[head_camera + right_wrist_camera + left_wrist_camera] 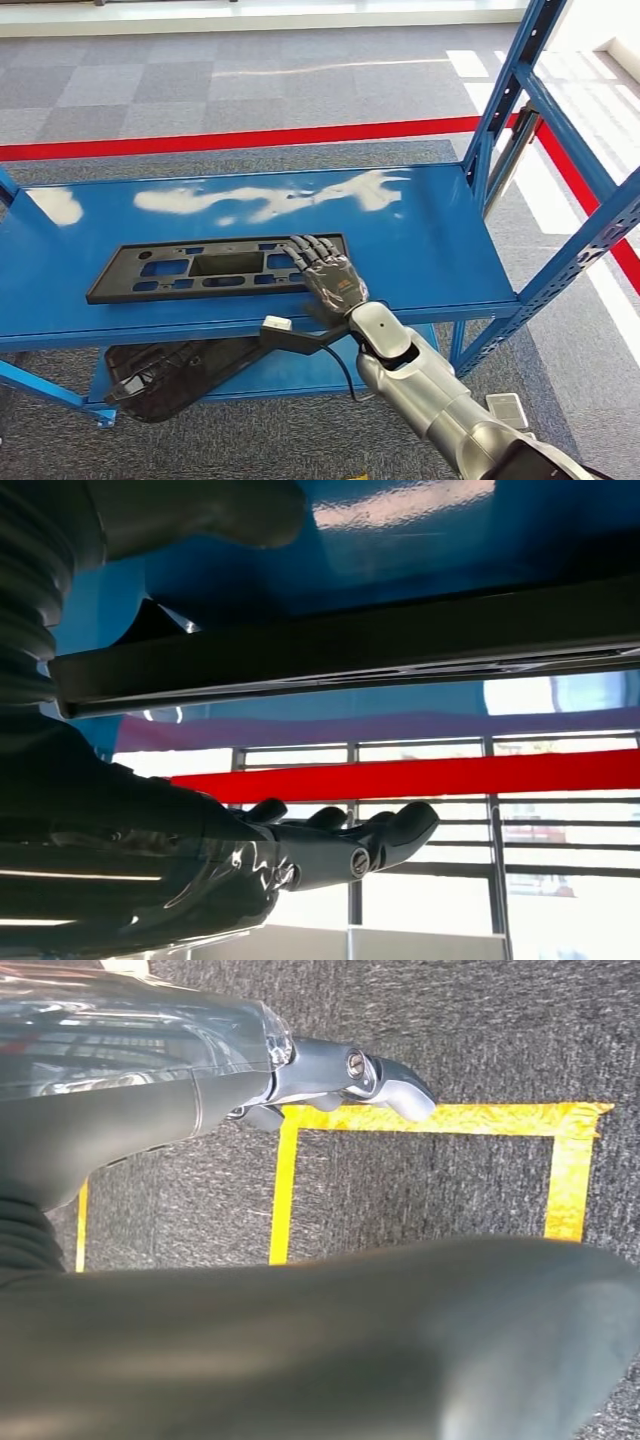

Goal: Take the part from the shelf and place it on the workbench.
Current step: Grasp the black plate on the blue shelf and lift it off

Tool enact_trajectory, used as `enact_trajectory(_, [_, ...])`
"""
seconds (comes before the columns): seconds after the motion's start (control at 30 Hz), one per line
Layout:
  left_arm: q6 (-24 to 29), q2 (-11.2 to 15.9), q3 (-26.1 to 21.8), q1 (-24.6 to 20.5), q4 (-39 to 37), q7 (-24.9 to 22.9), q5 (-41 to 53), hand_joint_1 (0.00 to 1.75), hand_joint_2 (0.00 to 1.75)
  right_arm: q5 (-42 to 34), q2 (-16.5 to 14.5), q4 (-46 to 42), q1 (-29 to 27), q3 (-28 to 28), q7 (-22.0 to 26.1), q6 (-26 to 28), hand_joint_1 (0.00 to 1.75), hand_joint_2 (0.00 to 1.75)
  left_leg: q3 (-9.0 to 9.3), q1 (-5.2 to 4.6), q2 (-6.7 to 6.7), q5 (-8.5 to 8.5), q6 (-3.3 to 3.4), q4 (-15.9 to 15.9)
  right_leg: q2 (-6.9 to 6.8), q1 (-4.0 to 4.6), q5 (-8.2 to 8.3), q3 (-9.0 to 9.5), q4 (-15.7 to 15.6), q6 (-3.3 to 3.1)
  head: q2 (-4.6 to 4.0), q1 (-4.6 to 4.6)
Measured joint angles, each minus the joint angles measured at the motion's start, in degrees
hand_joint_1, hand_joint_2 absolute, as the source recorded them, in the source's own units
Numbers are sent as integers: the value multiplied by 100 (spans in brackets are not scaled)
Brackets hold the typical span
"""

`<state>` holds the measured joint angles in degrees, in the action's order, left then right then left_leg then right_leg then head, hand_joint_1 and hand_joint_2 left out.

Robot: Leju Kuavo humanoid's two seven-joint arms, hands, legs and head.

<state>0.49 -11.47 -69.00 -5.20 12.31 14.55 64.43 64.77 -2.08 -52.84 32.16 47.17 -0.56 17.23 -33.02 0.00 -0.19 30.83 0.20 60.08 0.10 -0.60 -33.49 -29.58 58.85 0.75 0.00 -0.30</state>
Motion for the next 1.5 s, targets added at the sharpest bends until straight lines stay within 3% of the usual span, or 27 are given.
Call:
enact_trajectory(1.07, [21,0,4,3,0,362,13,0,0,288,78,393,153,-336,-55,351,175,175,16,0,0,0,0,1,1,-2,0,14,0,0,0,0])
enact_trajectory(1.2, [35,0,34,2,0,519,45,0,175,292,114,347,103,-405,-50,381,175,175,17,0,0,0,0,1,1,-2,0,15,0,0,0,0])
enact_trajectory(1.5, [57,0,96,-3,0,681,52,0,175,322,220,66,-46,-565,-27,434,175,175,17,0,0,0,0,1,2,-2,0,15,0,0,0,1])
